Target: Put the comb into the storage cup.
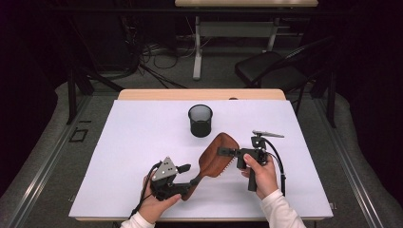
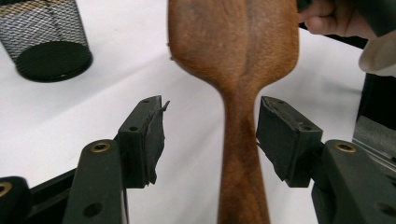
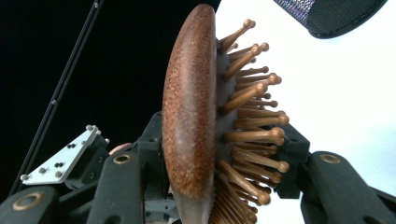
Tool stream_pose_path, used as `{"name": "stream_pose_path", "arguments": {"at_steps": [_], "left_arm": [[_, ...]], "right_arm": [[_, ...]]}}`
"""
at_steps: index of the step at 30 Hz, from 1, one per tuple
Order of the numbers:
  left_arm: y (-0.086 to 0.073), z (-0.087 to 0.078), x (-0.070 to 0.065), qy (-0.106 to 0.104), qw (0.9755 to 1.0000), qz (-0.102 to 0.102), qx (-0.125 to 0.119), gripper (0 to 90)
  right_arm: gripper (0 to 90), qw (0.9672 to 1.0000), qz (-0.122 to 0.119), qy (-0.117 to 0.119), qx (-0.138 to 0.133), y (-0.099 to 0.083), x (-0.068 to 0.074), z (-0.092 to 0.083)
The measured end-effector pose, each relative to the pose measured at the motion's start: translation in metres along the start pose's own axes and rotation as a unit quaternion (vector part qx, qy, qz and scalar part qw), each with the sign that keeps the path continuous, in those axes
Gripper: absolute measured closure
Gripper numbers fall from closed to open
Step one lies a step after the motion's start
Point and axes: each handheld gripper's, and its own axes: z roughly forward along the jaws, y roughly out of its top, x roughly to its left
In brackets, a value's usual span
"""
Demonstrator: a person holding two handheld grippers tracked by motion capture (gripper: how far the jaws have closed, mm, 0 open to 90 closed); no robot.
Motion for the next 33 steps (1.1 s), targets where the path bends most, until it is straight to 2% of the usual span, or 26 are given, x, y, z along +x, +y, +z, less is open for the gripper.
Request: {"name": "stream_pose_path", "arguments": {"at_steps": [5, 10, 17, 28, 33], "left_arm": [[0.001, -0.004, 0.006, 0.007, 0.9999, -0.009, -0.008, 41.1], [0.001, -0.007, 0.010, 0.014, 0.9998, -0.009, -0.015, 40.7], [0.002, -0.010, 0.017, 0.042, 0.9988, -0.005, -0.026, 38.9], [0.001, -0.014, 0.027, 0.066, 0.9972, -0.019, -0.031, 36.7], [-0.001, -0.014, 0.033, 0.072, 0.9968, -0.025, -0.025, 34.9]], "right_arm": [[49.3, 0.9999, 0.002, -0.001, -0.010, 0.001, 0.000, -0.001], [49.3, 0.9999, 0.003, 0.002, -0.014, 0.002, -0.001, -0.004], [49.4, 0.9998, 0.004, 0.004, -0.020, 0.004, -0.001, -0.009], [49.4, 0.9995, 0.009, 0.003, -0.031, 0.006, -0.002, -0.015], [49.4, 0.9994, 0.008, 0.003, -0.033, 0.007, -0.003, -0.016]]}}
